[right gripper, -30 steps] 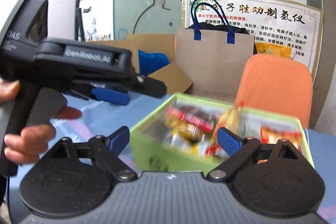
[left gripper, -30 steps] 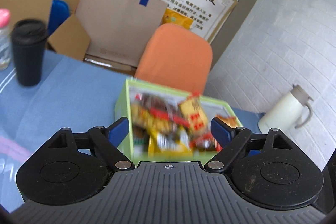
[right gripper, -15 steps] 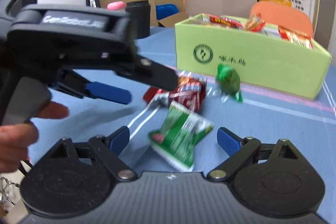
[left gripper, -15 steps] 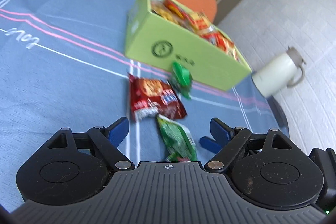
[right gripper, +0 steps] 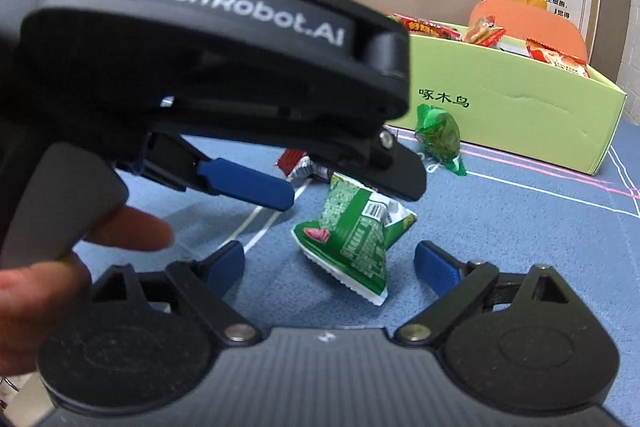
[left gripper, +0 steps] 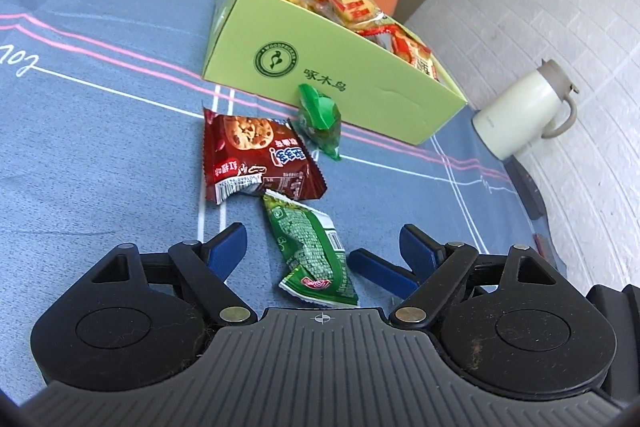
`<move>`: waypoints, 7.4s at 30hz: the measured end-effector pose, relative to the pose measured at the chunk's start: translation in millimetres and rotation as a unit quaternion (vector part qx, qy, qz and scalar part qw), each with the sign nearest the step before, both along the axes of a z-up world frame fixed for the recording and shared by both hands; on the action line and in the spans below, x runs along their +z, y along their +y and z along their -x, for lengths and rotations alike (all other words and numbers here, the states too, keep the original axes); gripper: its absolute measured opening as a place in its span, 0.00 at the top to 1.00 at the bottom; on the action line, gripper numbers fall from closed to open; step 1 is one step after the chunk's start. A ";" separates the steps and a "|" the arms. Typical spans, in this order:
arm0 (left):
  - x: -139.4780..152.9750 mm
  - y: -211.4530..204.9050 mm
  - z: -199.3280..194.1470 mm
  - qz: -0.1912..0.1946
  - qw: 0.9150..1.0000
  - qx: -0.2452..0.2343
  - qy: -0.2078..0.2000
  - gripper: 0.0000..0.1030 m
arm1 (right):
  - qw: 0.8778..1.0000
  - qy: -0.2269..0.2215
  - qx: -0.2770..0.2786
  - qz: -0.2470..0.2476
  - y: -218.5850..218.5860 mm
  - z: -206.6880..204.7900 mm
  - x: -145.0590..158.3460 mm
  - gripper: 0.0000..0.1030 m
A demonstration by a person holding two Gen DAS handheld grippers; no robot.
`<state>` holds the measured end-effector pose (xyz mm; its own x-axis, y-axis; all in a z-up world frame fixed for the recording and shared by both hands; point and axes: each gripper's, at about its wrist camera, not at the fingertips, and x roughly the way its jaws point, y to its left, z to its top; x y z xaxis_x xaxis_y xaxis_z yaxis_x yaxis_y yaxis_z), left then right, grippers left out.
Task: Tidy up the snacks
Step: 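Move the left gripper to the green snack bag, then grasp the green snack bag with the left gripper, then carry the green bag into the box and open the left gripper, then move the left gripper to the small green wrapped candy, then lower the left gripper around the green candy and close it, then carry the green candy into the box and open the left gripper, then move the left gripper to the red cookie pack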
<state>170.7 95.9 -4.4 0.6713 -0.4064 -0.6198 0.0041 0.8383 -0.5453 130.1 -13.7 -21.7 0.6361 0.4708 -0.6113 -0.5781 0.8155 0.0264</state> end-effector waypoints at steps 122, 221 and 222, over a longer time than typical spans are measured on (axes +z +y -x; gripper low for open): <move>17.3 -6.7 -7.2 0.012 0.999 0.051 0.002 0.49 | 0.996 0.000 -0.024 -0.081 -46.1 -25.4 23.9 0.09; 4.4 91.4 -19.3 0.023 0.997 0.076 -0.010 0.35 | 0.993 0.032 0.107 0.031 28.6 -62.3 4.7 0.01; 3.5 84.8 -20.6 0.024 0.997 0.067 -0.007 0.35 | 0.994 0.025 0.103 0.034 28.9 -58.9 4.5 0.01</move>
